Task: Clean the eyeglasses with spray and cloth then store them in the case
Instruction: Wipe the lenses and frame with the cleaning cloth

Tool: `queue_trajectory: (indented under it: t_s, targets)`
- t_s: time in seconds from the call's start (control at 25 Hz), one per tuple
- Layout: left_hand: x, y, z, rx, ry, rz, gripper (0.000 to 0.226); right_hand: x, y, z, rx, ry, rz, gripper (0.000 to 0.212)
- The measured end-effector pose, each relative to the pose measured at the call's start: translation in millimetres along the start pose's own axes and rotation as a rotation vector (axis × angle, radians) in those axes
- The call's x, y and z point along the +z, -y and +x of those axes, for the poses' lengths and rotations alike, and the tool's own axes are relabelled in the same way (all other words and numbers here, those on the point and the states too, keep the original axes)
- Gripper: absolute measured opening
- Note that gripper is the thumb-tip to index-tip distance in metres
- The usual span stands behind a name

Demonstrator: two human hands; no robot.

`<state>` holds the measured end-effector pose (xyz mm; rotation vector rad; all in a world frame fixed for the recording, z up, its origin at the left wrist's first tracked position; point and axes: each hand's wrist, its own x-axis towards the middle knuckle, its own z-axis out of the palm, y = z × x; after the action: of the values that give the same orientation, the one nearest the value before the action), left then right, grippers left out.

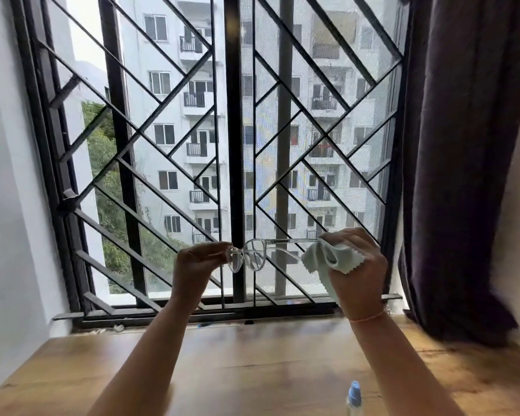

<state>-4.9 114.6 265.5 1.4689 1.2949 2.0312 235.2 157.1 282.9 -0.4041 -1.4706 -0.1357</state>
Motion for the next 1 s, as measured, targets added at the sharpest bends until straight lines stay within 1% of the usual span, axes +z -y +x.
queue_trajectory:
  t_s: [0.04, 0.08, 0.12, 0.16, 0.2, 0.24, 0.28, 0.32, 0.36, 0.44, 0.48, 0.6, 0.68, 0.76, 0.88, 1.0]
  targets:
    - [-2, 0, 1, -0.008, -0.016, 0.121, 0.04, -1, -1, 2, -0.044, 0.001, -0.044, 0.007]
    - [-5, -3, 2, -0.006, -0.07, 0.241, 0.037, -2, -3, 2, -0.083, 0.004, -0.095, 0.006]
    - [-7, -11, 1, 0.008, -0.16, 0.329, 0.032, -2, -5, 1, -0.119, 0.014, -0.15, 0.008]
    - [-8, -23, -2, 0.037, -0.245, 0.366, 0.026, -2, -9, -1, -0.152, 0.033, -0.197, 0.011]
    - [-8, -38, -6, 0.075, -0.286, 0.361, 0.021, -3, -11, -3, -0.178, 0.053, -0.232, 0.012]
    - [-6, -55, -12, 0.118, -0.27, 0.349, 0.018, -2, -12, -6, -0.199, 0.071, -0.253, 0.012]
    - [-2, -73, -19, 0.163, -0.201, 0.353, 0.015, -2, -12, -8, -0.212, 0.083, -0.263, 0.01]
    - [4, -88, -28, 0.208, -0.112, 0.399, 0.013, -1, -12, -10, -0.217, 0.091, -0.262, 0.008]
    - [10, -101, -38, 0.26, -0.047, 0.505, 0.012, 0, -13, -12, -0.222, 0.093, -0.259, 0.007]
    - [21, -112, -52, 0.384, -0.039, 0.771, 0.015, 2, -14, -16, -0.231, 0.099, -0.274, 0.007]
    - [24, -112, -55, 0.427, -0.046, 0.867, 0.018, 3, -14, -17, -0.235, 0.106, -0.283, 0.007]
    - [32, -102, -59, 0.445, 0.014, 1.012, 0.026, 6, -13, -19, -0.245, 0.106, -0.293, 0.008]
    - [35, -98, -60, 0.447, 0.043, 1.059, 0.026, 5, -9, -18, -0.263, 0.099, -0.301, 0.01]
    - [37, -97, -60, 0.458, 0.03, 1.065, 0.023, 3, -5, -17, -0.268, 0.082, -0.286, 0.01]
    - [40, -95, -57, 0.484, -0.01, 1.063, 0.015, 1, -1, -15, -0.268, 0.059, -0.264, 0.013]
    - [40, -92, -54, 0.546, -0.063, 1.057, 0.013, 1, 1, -15, -0.258, 0.046, -0.263, 0.011]
